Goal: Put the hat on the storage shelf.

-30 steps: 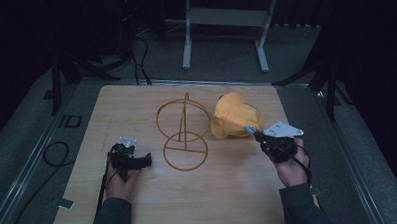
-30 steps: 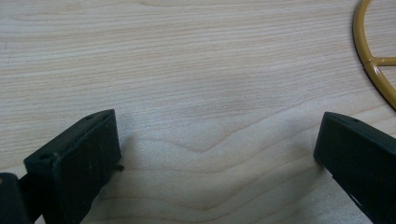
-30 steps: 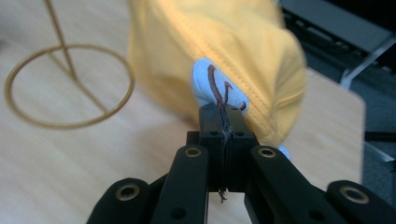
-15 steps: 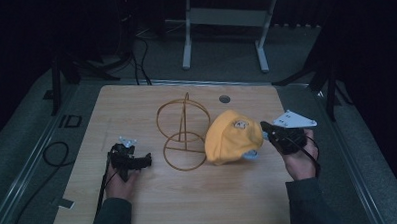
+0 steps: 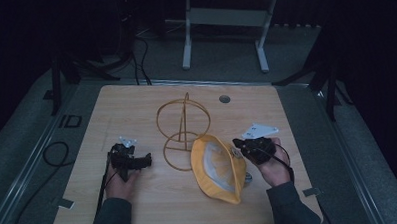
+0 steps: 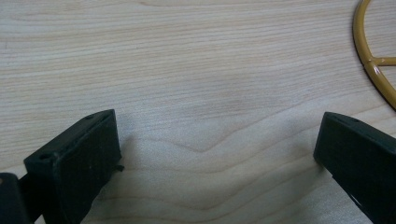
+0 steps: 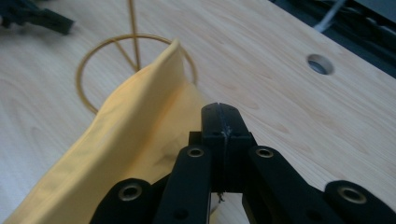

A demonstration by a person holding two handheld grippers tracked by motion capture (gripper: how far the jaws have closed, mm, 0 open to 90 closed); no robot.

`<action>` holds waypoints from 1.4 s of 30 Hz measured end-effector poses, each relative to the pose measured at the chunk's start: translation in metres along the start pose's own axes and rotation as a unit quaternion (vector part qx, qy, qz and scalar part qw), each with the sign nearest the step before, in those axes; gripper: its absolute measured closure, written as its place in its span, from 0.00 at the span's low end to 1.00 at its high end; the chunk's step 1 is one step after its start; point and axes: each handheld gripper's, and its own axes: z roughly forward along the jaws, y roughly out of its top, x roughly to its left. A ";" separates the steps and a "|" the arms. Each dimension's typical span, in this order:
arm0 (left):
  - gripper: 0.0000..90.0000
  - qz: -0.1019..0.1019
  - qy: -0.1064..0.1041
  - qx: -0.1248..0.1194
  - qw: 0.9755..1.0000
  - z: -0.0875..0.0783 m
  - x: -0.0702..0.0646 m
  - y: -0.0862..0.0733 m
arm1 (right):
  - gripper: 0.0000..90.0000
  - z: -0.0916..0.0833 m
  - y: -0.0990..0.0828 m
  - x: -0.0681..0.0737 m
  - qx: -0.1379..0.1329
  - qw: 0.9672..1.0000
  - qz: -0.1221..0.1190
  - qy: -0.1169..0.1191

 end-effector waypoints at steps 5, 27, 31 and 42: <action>0.00 0.000 0.000 0.000 1.000 0.000 0.000 0.000 | 1.00 0.001 0.005 0.007 -0.007 1.000 -0.003 0.005; 0.00 0.000 0.000 0.001 1.000 0.000 0.000 0.000 | 0.97 -0.006 0.013 0.008 0.008 0.999 0.008 0.032; 0.00 0.001 0.000 0.001 1.000 0.000 0.000 0.000 | 0.97 -0.014 0.013 -0.004 0.012 1.000 0.005 0.001; 0.00 0.000 0.000 0.002 1.000 0.000 0.000 0.000 | 0.97 -0.030 0.006 -0.048 0.047 0.995 0.000 -0.086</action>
